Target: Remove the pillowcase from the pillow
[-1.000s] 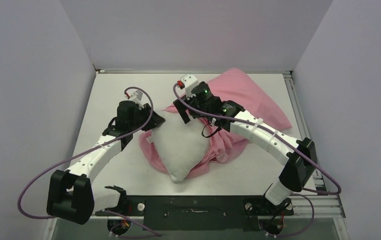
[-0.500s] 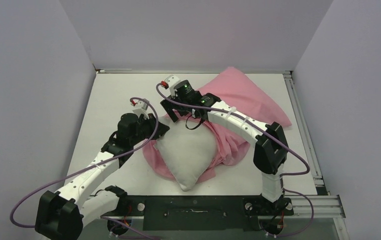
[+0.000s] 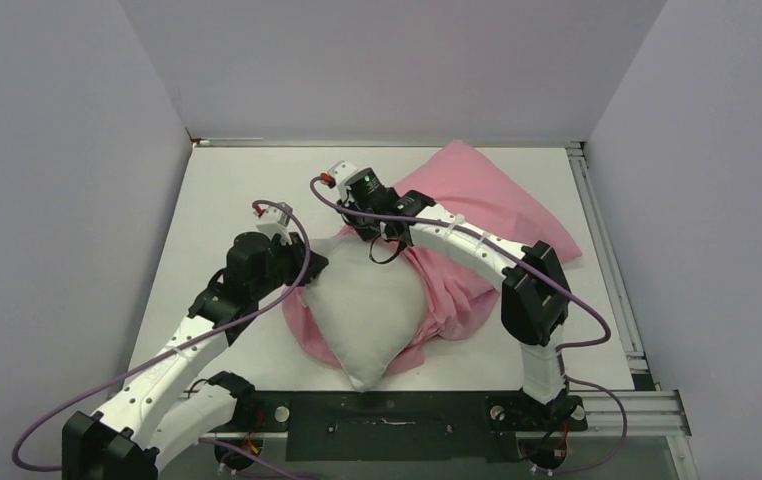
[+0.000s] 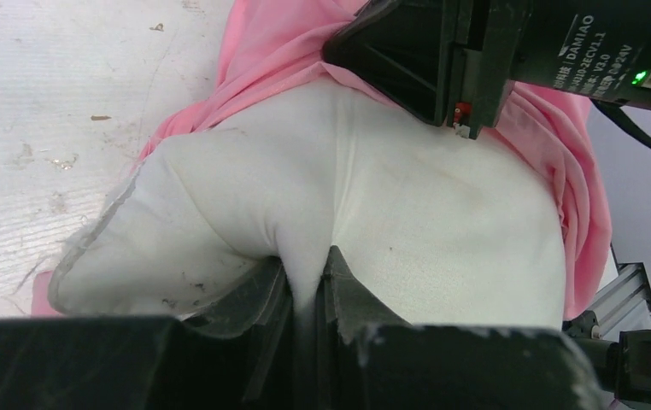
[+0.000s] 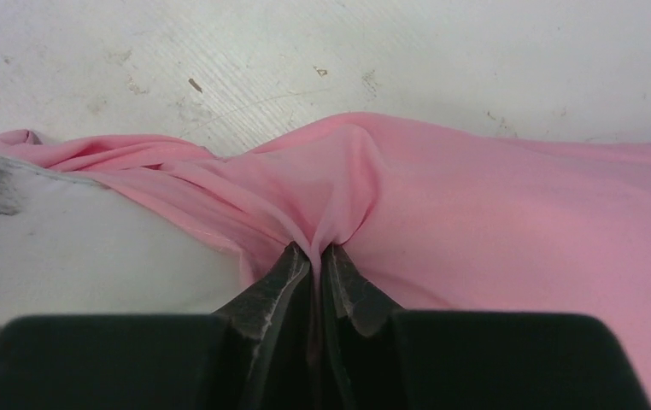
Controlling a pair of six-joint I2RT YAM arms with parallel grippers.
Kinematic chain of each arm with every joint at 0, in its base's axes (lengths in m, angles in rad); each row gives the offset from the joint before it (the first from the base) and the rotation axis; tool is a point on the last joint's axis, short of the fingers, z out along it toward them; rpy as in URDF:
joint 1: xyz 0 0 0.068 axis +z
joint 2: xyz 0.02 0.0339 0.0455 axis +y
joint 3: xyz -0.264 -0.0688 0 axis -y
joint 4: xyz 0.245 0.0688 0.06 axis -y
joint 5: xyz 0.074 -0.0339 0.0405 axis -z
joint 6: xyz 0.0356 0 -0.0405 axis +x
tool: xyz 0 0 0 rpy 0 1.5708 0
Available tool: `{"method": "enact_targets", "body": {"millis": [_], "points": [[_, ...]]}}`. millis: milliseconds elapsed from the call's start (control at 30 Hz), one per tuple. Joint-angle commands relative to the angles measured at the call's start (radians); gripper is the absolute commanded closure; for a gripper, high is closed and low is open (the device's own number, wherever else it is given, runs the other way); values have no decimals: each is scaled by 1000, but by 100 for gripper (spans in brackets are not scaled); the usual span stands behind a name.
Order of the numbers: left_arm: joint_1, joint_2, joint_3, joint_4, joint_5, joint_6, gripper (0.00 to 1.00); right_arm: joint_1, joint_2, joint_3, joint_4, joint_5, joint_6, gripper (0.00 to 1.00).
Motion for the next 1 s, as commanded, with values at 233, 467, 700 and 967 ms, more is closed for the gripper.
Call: {"method": "enact_targets", "body": {"millis": [233, 467, 700, 967], "points": [[48, -136, 114, -138, -37, 107, 100, -239, -183, -124, 10, 211, 91, 95], [102, -173, 123, -243, -101, 153, 100, -412, -256, -193, 64, 229, 252, 95], [149, -99, 183, -275, -165, 169, 100, -424, -246, -222, 139, 32, 272, 95], [163, 180, 394, -226, -130, 189, 100, -345, -244, -139, 163, -123, 271, 73]]}}
